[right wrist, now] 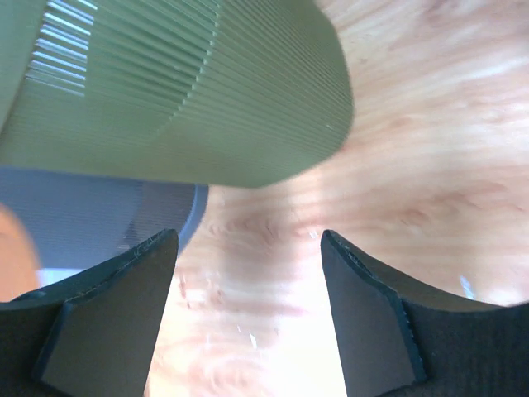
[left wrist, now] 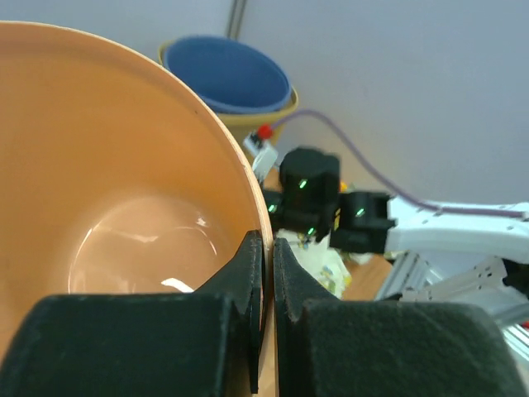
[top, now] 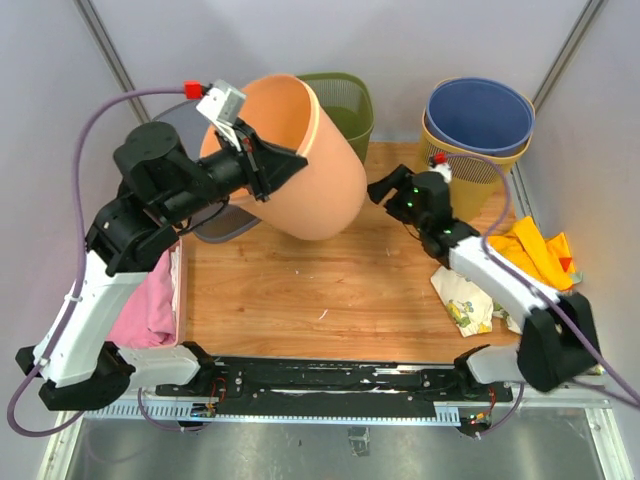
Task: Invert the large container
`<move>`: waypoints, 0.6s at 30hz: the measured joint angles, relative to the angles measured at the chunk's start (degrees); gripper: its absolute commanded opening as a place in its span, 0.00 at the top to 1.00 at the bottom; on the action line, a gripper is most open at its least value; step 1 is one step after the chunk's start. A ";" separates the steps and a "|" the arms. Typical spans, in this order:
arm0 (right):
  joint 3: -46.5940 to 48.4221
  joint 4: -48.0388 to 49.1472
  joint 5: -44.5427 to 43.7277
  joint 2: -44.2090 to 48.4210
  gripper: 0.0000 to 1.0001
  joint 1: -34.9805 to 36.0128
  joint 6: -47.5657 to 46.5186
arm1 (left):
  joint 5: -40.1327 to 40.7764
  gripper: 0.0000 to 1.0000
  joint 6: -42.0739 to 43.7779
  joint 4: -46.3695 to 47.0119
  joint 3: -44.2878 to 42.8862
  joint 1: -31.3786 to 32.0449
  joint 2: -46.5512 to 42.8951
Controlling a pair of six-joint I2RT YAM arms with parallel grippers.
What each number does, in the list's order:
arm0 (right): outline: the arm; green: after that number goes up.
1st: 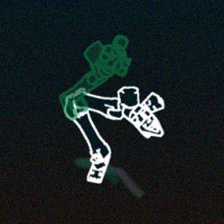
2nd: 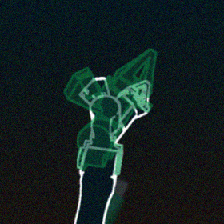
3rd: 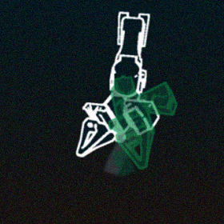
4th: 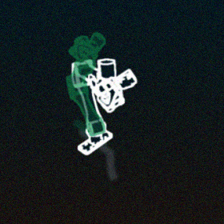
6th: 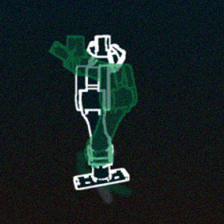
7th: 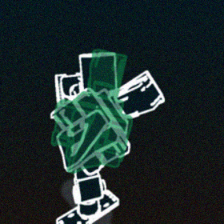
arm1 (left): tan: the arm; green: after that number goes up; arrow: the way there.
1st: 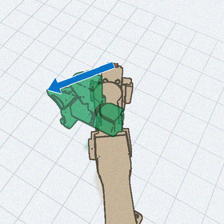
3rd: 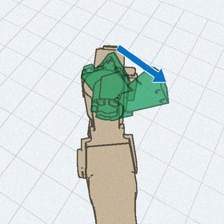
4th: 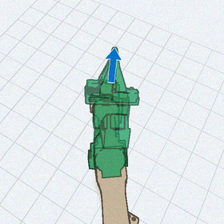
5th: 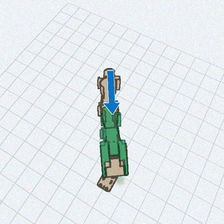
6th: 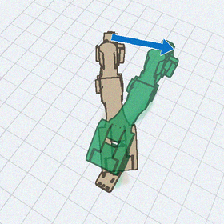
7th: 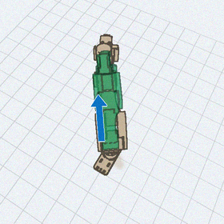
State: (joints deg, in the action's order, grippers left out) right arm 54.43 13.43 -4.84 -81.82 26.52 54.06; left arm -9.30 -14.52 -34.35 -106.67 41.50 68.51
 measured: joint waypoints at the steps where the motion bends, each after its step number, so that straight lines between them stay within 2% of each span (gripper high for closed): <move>1: -0.74 -3.96 0.11 4.00 0.28 -0.79 -1.36 | -0.76 1.00 -0.96 -0.04 1.70 0.00 -0.33; 5: -2.34 -19.69 -0.87 19.32 0.28 -4.70 -6.08 | -3.39 1.00 -4.48 0.37 7.61 0.00 -1.90; 9: -2.43 -34.97 -3.48 31.56 0.22 -11.43 -9.88 | -6.38 1.00 -9.31 5.09 16.59 -0.02 -5.53; 14: 3.13 -51.15 -7.23 36.61 0.21 -14.58 -15.43 | -10.97 1.00 -21.75 20.50 34.62 -0.04 -9.90; 18: 10.25 -57.59 -8.33 35.85 0.21 -14.62 -19.65 | -12.35 1.00 -32.30 33.16 48.28 -0.04 -10.84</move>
State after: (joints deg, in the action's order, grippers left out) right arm 64.69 -44.16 -13.17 -45.98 11.90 34.41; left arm -21.65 -46.83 -1.19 -58.39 41.45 57.67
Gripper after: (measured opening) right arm 0.786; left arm 0.045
